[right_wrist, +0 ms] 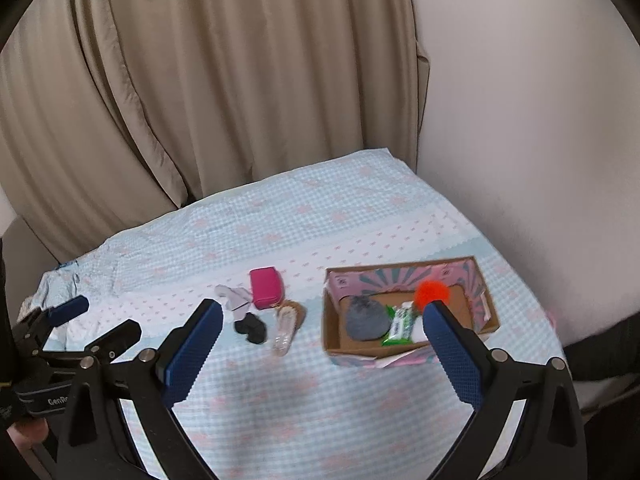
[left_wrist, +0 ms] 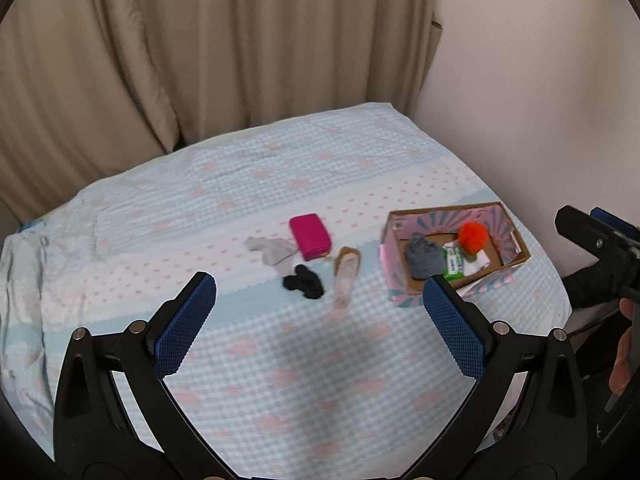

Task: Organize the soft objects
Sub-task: 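Withdraw both tools from the box toward the remaining items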

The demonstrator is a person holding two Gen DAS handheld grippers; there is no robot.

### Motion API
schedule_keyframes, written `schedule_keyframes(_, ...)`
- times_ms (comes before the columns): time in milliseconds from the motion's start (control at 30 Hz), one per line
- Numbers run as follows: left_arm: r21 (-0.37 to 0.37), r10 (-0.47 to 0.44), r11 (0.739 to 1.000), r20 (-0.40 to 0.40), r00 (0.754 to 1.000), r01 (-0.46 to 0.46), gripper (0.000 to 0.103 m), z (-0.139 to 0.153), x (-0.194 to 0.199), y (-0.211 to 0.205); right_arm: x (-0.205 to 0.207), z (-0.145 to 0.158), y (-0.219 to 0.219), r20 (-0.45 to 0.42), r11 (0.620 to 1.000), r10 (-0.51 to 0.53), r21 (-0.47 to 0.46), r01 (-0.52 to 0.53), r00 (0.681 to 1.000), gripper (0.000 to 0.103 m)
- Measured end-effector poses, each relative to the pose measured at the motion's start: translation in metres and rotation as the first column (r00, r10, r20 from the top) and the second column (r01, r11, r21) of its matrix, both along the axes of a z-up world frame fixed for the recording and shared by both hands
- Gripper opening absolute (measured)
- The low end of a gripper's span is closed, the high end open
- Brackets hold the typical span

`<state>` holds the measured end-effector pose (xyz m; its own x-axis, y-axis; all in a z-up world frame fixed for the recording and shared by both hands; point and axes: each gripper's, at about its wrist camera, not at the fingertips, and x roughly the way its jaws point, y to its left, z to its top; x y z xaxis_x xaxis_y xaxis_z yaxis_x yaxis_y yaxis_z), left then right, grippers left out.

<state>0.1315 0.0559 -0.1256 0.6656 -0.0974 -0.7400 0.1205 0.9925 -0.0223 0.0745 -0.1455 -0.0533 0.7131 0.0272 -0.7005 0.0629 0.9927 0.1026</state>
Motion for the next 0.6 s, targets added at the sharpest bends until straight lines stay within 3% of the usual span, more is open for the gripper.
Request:
schedule_keyframes(267,-0.031,-0.028,0.999,-0.007,1.000,0.028,0.103,-0.016,0.003,0.048,0.001,-0.017,0.049,-0.025,0.997,-0.046,0.064,0.047,0.999,0.100)
schedule_keyframes(600,-0.045,-0.060,0.997,-0.044,0.997,0.058,0.103,-0.091,0.051,0.063,0.056,-0.077,0.091,-0.099,0.990,-0.036,0.132,0.049,0.994,0.100)
